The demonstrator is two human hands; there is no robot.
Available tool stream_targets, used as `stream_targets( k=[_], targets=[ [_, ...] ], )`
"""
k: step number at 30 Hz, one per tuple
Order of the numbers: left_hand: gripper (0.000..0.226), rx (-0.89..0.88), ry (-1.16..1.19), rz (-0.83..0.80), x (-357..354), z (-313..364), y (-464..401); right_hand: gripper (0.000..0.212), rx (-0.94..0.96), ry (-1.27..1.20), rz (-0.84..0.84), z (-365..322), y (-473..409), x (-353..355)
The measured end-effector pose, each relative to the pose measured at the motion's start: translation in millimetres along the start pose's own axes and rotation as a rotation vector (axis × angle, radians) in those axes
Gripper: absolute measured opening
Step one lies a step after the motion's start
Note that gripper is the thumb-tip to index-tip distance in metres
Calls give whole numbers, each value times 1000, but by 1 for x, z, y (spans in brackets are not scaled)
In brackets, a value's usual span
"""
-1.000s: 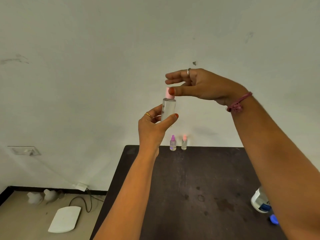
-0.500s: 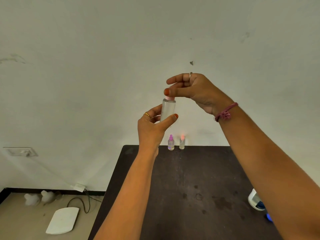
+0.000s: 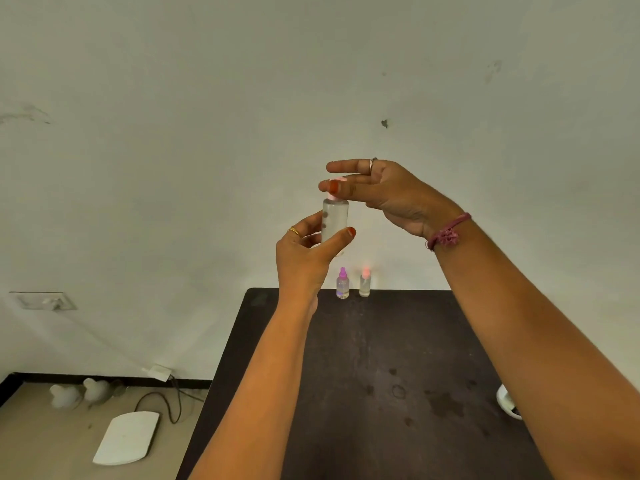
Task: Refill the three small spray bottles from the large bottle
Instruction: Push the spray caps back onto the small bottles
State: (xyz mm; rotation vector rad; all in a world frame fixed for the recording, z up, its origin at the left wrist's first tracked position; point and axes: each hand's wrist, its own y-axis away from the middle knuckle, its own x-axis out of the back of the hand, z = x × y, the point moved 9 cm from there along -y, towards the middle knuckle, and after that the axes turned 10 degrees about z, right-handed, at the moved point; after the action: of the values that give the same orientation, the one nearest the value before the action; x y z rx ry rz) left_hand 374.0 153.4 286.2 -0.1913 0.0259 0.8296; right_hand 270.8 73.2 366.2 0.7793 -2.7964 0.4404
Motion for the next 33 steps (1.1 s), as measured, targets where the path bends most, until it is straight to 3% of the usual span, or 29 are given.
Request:
stream_targets(
  k=[3,6,18,26,33],
  targets=[
    [50,-7,-23,-22,-1,1,-1,39,-13,2,-104,5,3,-4],
    [48,-28,-40,-36,-2,1,-2,27,68,-69,-100,1,6,-7],
    [52,-149,-110,30,-8,-7,-9,27,96,-138,282,13,3,-2],
    [43,-174,-106,55,-4,-23,-21,65,-165,-56,141,63,10,-12],
    [48,-125,-131,62,-6,-60,-41,47,-300,-171,318,122,5,-35]
  ],
)
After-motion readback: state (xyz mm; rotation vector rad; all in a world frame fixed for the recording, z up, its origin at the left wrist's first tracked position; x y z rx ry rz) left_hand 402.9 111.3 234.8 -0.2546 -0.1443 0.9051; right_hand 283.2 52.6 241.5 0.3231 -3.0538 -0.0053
